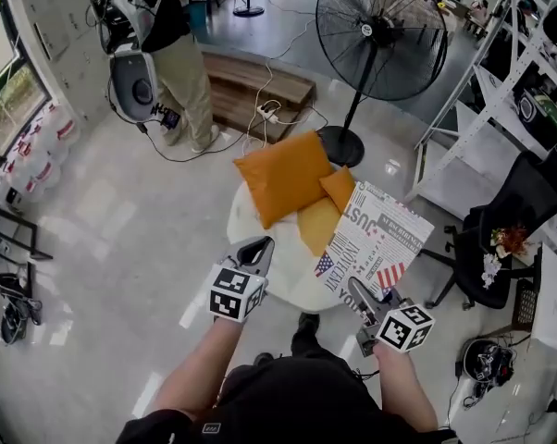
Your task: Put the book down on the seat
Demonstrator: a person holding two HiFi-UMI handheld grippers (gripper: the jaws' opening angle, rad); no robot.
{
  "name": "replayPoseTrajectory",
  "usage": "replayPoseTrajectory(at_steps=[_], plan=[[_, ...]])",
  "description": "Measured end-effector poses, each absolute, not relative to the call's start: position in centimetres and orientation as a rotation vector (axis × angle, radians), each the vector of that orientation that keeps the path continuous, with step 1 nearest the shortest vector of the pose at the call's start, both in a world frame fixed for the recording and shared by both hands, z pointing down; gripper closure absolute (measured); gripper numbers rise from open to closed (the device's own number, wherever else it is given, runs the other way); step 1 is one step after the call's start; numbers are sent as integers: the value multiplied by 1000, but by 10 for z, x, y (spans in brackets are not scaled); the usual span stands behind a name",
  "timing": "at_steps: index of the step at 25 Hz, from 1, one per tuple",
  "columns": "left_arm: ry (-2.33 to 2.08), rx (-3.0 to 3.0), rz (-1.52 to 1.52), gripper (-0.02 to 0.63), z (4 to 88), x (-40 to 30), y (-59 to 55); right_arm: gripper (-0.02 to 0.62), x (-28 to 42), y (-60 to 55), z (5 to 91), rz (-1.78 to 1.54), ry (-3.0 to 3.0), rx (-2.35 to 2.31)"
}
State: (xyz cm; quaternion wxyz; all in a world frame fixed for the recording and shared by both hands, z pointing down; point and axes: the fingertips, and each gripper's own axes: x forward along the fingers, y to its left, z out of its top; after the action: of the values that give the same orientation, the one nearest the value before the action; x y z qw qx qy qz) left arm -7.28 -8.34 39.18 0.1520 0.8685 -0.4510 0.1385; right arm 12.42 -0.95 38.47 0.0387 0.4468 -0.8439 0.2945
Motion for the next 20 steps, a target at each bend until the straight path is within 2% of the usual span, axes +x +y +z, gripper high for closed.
replayPoseTrajectory(at_steps=[12, 20], plan=[[-1267, 2392, 547, 597, 424, 3, -177, 423, 178, -125, 438, 1090, -2581, 1218], [-1284, 2354, 532, 597, 432, 28, -195, 423, 189, -152, 456, 1117, -2574, 1103]])
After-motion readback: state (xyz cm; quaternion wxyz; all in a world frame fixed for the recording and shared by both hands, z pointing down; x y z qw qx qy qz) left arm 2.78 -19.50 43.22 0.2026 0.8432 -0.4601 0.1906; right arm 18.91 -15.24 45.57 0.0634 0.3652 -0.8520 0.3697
